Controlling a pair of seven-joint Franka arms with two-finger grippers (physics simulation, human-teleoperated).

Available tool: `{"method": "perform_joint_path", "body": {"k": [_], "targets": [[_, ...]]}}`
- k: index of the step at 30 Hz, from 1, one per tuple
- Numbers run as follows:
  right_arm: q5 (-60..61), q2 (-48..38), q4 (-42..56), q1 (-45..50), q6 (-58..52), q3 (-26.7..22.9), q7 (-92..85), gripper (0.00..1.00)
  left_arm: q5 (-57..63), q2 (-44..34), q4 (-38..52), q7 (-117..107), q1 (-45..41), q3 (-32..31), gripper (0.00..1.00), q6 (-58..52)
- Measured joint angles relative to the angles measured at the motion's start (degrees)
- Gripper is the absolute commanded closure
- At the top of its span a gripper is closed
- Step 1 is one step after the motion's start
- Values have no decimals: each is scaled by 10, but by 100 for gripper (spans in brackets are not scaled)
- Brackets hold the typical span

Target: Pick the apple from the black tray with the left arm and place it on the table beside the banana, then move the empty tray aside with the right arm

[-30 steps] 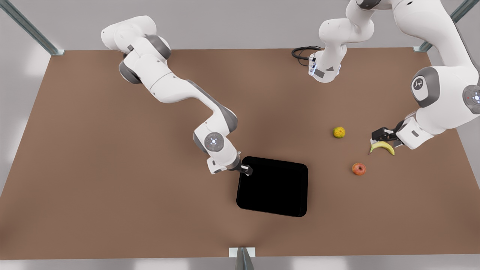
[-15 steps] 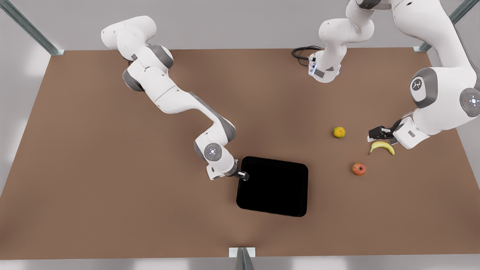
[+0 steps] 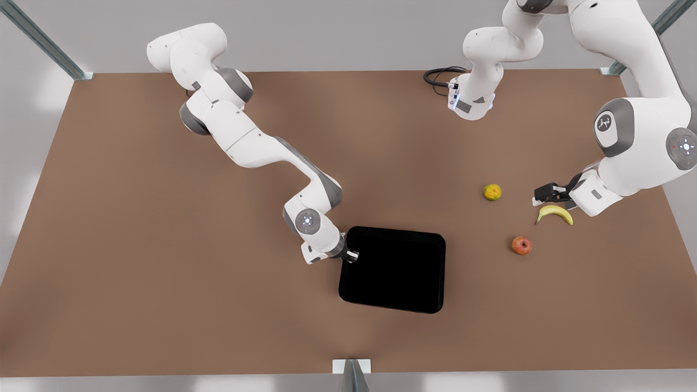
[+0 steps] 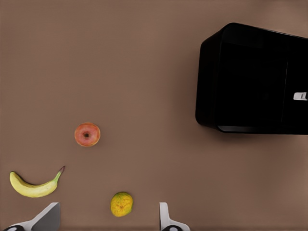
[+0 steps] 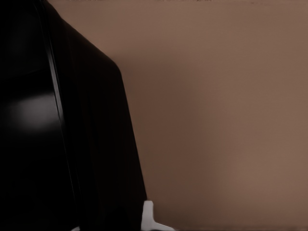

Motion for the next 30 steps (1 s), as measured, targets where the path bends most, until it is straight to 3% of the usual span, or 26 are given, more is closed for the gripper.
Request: {"method": "perform_joint_path", "body": {"k": [5,15,21,30], "targets": [[1,-6,0,0,2,11,-8,79,0,0,0,0,0,0,0,0],[1,-75,-2,-1,-44,26,-23,78,1,-5,1,-1,0,-2,0,0],[1,-160,-4,-28,-183,21,-55,77,2,-9,0,-1,-1,-2,0,-1],[4,-255,-2,-156,-443,18,-169,77,2,-9,0,-1,-3,-2,0,-2]]}}
